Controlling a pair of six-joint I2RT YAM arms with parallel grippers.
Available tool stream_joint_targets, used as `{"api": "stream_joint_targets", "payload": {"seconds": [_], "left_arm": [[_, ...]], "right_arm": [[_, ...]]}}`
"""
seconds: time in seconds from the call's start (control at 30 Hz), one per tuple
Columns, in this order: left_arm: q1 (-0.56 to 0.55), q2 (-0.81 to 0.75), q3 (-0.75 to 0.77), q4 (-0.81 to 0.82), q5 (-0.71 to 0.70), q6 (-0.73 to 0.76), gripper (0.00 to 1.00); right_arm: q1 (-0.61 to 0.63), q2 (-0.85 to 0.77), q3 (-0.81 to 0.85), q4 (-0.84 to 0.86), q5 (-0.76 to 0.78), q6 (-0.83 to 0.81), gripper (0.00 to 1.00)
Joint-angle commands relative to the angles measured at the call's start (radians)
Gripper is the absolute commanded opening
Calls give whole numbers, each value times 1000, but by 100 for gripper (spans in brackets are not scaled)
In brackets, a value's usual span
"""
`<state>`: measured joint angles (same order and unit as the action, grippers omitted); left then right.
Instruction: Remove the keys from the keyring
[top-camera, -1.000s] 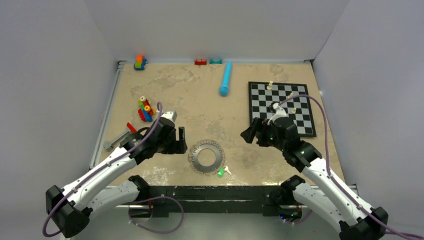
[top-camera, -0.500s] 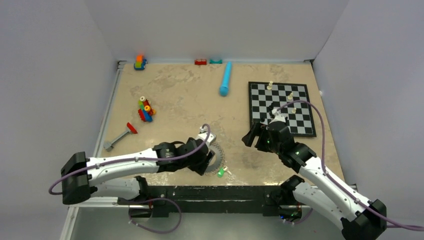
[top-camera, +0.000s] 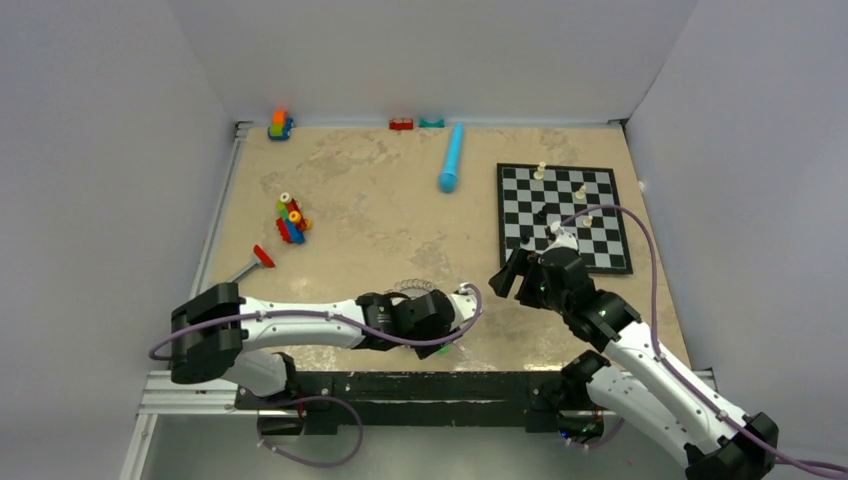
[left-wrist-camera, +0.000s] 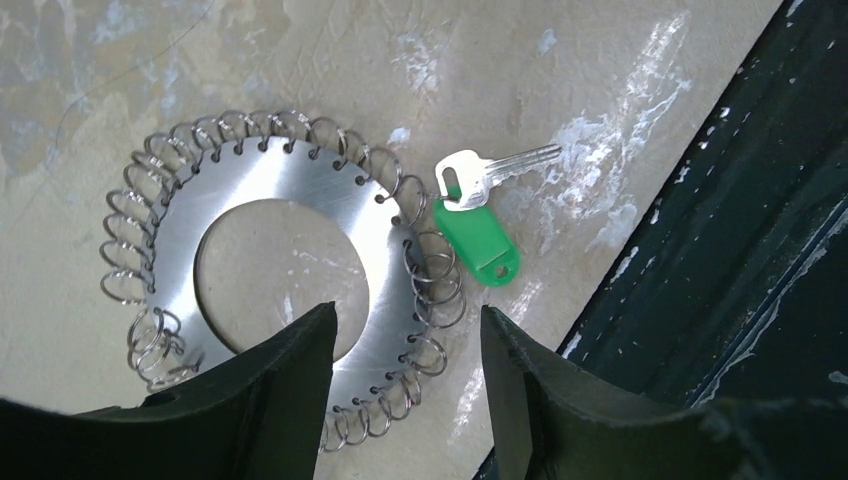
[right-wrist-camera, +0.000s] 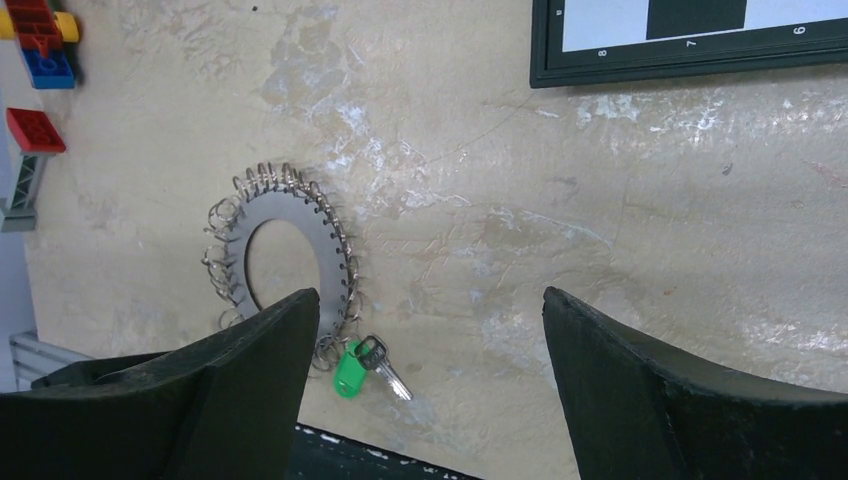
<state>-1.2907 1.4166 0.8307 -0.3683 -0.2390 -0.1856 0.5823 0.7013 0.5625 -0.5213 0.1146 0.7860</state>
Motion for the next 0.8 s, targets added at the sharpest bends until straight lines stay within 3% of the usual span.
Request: {"api": "stream_joint_targets", "payload": {"seconds": [0.0,0.63,0.77], "left_arm": [[-2,46,69,64,92,132,59],[10,190,92,143,40,222,48],[14,202,74,169,38,226,41]], "right_arm": [[4,-1,35,-15,22,4,87],[5,-35,39,-45,11,3,87],[4,-37,38,-46,10,2,88]]}}
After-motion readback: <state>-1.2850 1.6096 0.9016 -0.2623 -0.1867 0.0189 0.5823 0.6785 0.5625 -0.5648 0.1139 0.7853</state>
